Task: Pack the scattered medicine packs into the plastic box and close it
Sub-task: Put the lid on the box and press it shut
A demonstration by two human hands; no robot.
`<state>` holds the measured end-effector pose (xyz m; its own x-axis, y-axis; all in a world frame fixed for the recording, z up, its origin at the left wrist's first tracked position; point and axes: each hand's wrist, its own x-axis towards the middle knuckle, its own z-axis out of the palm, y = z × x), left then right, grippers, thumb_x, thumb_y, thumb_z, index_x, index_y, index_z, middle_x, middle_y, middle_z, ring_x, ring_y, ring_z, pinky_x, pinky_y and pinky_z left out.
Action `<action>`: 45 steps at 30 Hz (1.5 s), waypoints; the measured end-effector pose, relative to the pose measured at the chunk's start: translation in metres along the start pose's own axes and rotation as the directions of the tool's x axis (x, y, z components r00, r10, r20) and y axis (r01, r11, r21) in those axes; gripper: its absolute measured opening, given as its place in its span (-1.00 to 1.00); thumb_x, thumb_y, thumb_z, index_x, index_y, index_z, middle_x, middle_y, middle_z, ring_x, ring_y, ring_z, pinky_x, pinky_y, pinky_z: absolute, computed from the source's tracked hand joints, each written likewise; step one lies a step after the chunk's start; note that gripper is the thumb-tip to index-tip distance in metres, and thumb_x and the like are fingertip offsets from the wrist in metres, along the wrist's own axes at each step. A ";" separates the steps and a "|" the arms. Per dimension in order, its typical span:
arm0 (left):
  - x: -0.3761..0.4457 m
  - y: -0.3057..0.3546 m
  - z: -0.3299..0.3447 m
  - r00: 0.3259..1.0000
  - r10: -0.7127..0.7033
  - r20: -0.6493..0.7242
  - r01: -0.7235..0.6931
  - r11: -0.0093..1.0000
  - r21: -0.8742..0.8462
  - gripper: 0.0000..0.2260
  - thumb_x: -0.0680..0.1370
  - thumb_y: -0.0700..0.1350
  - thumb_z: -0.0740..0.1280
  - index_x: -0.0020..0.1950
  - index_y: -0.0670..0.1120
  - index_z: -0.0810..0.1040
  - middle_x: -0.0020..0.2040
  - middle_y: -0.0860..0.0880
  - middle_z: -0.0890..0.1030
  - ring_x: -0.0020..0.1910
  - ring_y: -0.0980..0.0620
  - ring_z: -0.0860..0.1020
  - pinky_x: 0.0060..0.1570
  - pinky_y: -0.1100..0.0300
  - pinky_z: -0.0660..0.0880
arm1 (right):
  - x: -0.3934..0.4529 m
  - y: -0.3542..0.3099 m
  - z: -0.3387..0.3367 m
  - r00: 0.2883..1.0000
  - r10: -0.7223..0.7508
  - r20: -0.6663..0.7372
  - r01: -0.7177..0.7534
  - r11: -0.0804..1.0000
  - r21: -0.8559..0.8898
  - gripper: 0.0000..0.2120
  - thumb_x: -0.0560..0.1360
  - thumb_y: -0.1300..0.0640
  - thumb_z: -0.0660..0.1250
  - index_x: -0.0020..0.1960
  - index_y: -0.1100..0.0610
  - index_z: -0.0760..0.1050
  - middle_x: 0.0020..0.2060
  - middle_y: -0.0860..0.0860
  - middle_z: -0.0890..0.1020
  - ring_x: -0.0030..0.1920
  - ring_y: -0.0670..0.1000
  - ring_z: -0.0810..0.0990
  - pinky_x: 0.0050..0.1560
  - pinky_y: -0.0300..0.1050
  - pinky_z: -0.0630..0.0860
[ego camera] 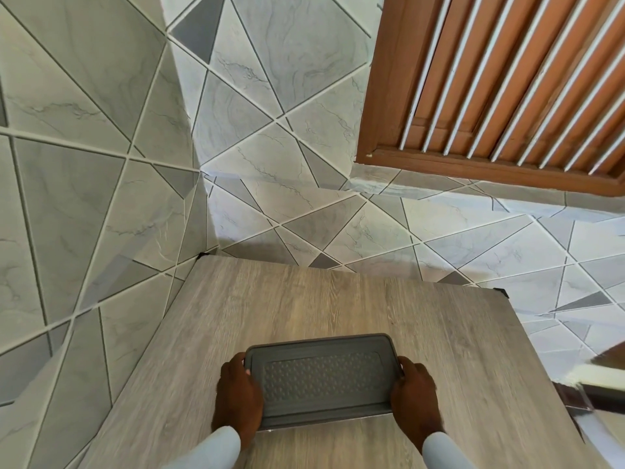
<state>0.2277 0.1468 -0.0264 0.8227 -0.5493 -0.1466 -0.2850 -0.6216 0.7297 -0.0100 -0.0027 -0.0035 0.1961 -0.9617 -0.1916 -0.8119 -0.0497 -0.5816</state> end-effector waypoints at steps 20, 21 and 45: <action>-0.037 -0.020 0.003 0.987 0.091 -0.136 -0.094 0.995 -0.021 -0.59 0.52 -0.36 0.20 0.37 -0.18 0.38 0.11 -0.21 0.51 0.08 -0.19 0.50 0.12 -0.08 0.42 | -0.011 0.021 0.015 0.989 -0.059 -0.138 0.056 0.998 -0.026 -0.65 0.52 0.29 0.17 0.30 0.18 0.41 0.10 0.14 0.52 0.13 0.15 0.43 0.20 0.12 0.40; -0.037 -0.021 0.004 0.987 0.092 -0.134 -0.094 0.995 -0.013 -0.59 0.52 -0.36 0.21 0.36 -0.18 0.38 0.11 -0.23 0.51 0.07 -0.21 0.51 0.11 -0.08 0.43 | -0.011 0.021 0.015 0.989 -0.063 -0.136 0.060 0.998 -0.029 -0.65 0.52 0.29 0.17 0.30 0.18 0.41 0.10 0.14 0.52 0.13 0.15 0.43 0.20 0.11 0.40; 0.040 0.010 0.001 0.994 0.097 0.056 -0.103 0.987 0.127 -0.60 0.59 -0.24 0.11 0.44 -0.14 0.28 0.36 -0.17 0.38 0.33 -0.16 0.34 0.33 -0.06 0.33 | 0.007 -0.006 0.017 0.997 -0.077 -0.005 0.077 0.995 -0.057 -0.49 0.58 0.18 0.02 0.50 -0.05 0.08 0.08 0.08 0.38 0.12 0.13 0.41 0.10 0.08 0.51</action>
<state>0.2576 0.1180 -0.0257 0.7625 -0.6371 -0.1126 -0.4285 -0.6277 0.6499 0.0052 -0.0042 -0.0148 0.2554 -0.9564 -0.1418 -0.8244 -0.1389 -0.5486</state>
